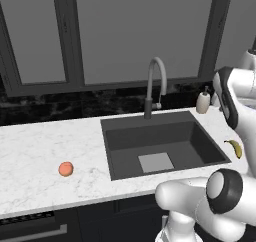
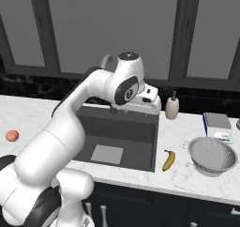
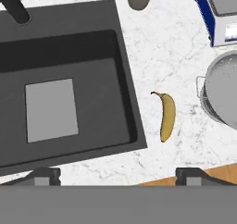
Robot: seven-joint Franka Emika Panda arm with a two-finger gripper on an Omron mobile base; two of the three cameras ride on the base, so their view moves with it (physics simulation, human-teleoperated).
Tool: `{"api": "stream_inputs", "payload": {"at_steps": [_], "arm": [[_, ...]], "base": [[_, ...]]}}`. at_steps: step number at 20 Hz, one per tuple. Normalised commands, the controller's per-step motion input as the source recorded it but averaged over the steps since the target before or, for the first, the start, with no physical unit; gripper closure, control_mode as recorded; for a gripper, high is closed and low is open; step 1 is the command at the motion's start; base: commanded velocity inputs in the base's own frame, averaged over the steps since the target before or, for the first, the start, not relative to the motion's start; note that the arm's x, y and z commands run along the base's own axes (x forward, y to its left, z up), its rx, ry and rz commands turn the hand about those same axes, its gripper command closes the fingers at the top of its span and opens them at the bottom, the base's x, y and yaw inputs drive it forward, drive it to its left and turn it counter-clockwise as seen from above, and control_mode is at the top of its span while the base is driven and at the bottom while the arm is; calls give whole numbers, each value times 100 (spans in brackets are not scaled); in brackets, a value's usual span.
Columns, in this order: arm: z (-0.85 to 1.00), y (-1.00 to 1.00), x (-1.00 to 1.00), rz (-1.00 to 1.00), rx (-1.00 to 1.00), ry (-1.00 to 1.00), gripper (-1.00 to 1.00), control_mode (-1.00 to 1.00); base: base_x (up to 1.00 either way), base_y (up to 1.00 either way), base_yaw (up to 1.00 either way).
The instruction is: Put the colander in the sink, put the banana, peach in the colander, and turn on the sink faucet and pour water over the colander.
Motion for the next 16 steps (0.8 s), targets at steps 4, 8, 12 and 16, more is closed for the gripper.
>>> {"api": "stream_inputs", "payload": {"at_steps": [4, 8, 12, 16], "arm": [[-37, -100, 0, -15, 0, 5, -100, -100], [-41, -100, 0, -16, 0, 2, -100, -100], [-44, -100, 0, -13, 0, 0, -100, -100], [-40, -95, 0, -4, 0, 0, -100, -100]], "base": [[0, 0, 0], [0, 0, 0], [0, 0, 0], [0, 0, 0]]}}
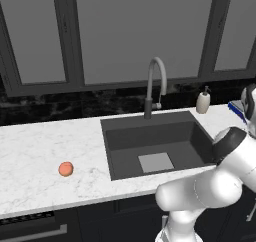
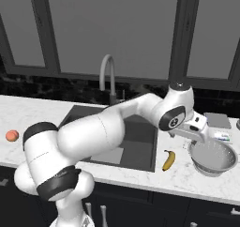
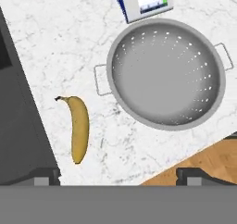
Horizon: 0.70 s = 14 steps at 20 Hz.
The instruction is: Put the colander in the sink, put the banana, peach in the colander, and turn on the sink faucet and pour water over the colander.
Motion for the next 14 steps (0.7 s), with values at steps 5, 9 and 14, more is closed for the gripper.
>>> {"api": "stream_inputs", "payload": {"at_steps": [5, 9, 14], "arm": [[-36, -72, 0, 0, 0, 0, -100, -100], [-34, -44, 1, 2, 0, 0, -100, -100], [-43, -21, 4, 14, 0, 0, -100, -100]], "base": [[0, 0, 0], [0, 0, 0], [0, 0, 0]]}}
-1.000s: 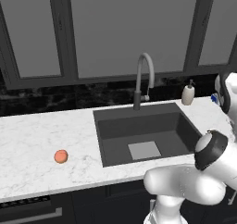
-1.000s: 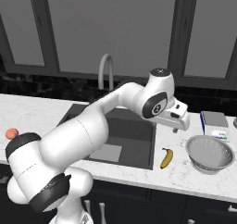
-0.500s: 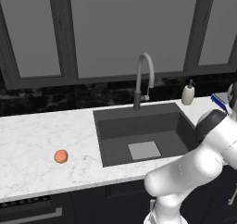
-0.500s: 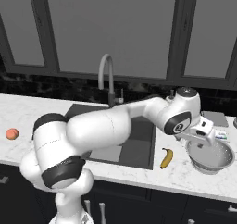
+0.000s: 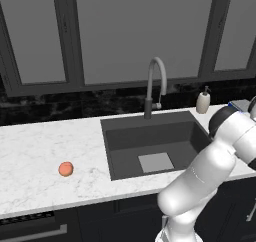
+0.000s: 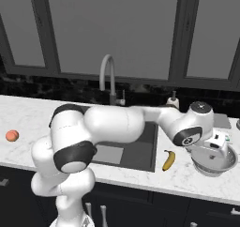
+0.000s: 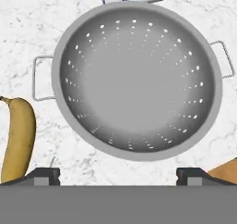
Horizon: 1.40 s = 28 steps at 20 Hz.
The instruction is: Put the colander in the sink, put the banana, peach in the colander, and turn on the sink faucet and pour water over the colander.
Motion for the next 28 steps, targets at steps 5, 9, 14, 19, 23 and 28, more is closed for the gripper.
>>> {"api": "stream_inputs", "payload": {"at_steps": [5, 9, 14, 19, 23, 28], "arm": [[-38, 0, 8, 20, 0, 0, -100, -100], [-22, 0, 15, 20, 0, 0, -100, -100], [-8, 0, 5, 20, 0, 0, -100, -100], [-22, 0, 13, 18, -5, 1, -100, -100], [-14, 3, 1, 15, -5, 0, -100, -100], [-8, 6, 0, 12, -5, 0, -100, -100]], "base": [[0, 0, 0], [0, 0, 0], [0, 0, 0], [0, 0, 0], [0, 0, 0], [0, 0, 0]]}}
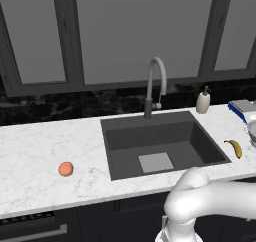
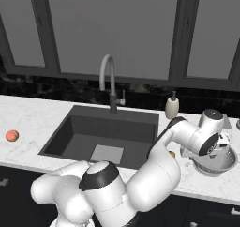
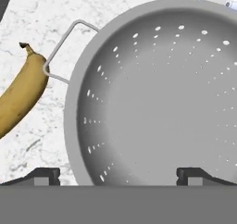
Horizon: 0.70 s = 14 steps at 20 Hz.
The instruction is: Put the colander in the sink, put the banana, peach in the colander, and turn on the sink faucet and pour water over the colander.
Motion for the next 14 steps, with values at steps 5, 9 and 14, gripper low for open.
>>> {"api": "stream_inputs", "payload": {"at_steps": [5, 9, 14], "arm": [[-8, 3, 0, 10, -3, 1, -100, -100], [-11, 8, 0, 8, -2, 4, -100, -100], [-22, 4, 7, 7, -1, 8, -100, -100]], "base": [[0, 0, 0], [0, 0, 0], [0, 0, 0]]}}
